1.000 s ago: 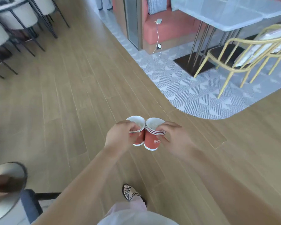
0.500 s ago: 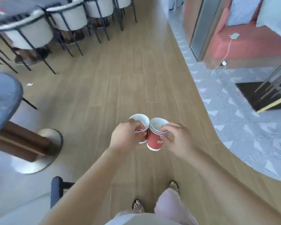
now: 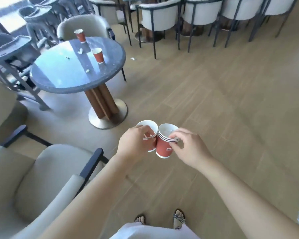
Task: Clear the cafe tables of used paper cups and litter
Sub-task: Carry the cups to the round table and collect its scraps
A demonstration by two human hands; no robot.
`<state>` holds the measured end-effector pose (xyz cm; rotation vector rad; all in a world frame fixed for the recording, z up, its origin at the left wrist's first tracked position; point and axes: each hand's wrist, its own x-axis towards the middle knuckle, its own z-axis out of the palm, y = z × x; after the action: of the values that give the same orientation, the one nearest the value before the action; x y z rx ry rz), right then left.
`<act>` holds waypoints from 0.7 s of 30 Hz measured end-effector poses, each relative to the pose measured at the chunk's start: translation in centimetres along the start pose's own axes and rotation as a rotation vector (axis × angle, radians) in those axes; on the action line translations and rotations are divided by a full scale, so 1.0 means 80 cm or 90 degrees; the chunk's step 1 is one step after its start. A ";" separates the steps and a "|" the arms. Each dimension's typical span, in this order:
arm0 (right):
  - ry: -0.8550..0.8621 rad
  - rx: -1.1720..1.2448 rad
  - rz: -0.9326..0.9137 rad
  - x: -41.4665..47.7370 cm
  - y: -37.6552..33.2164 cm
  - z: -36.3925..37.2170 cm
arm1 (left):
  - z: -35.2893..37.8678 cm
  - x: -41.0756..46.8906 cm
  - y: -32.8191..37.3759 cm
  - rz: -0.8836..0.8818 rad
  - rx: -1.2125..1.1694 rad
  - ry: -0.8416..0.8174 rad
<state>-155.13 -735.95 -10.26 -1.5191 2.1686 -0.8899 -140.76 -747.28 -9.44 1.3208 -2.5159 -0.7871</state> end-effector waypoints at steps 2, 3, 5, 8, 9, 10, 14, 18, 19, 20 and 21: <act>-0.038 -0.002 -0.048 0.018 -0.002 0.005 | -0.003 -0.004 -0.006 -0.072 0.005 0.018; -0.055 -0.004 -0.070 0.026 -0.002 0.008 | -0.002 -0.006 -0.010 -0.101 0.008 0.023; -0.083 -0.005 -0.109 0.039 -0.002 0.014 | 0.001 -0.013 -0.018 -0.143 0.009 0.042; -0.124 -0.002 -0.152 0.056 -0.002 0.023 | 0.005 -0.025 -0.026 -0.186 -0.023 0.077; -0.135 0.000 -0.166 0.061 -0.002 0.026 | 0.006 -0.028 -0.029 -0.191 -0.030 0.088; -0.143 0.001 -0.179 0.066 -0.002 0.028 | 0.007 -0.030 -0.031 -0.196 -0.033 0.099; -0.176 0.005 -0.210 0.085 0.001 0.039 | 0.012 -0.032 -0.040 -0.225 -0.037 0.137; -0.195 -0.008 -0.226 0.121 0.007 0.046 | 0.015 -0.005 -0.048 -0.223 -0.031 0.160; -0.196 -0.010 -0.226 0.134 0.009 0.046 | 0.015 0.007 -0.051 -0.220 -0.032 0.157; -0.196 -0.014 -0.224 0.148 0.012 0.046 | 0.015 0.022 -0.054 -0.219 -0.034 0.152; -0.196 -0.021 -0.221 0.163 0.015 0.045 | 0.015 0.039 -0.056 -0.218 -0.038 0.146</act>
<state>-158.57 -748.81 -12.82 -1.9419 1.7415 -0.6657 -139.88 -751.47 -13.10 1.7368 -2.1049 -0.7168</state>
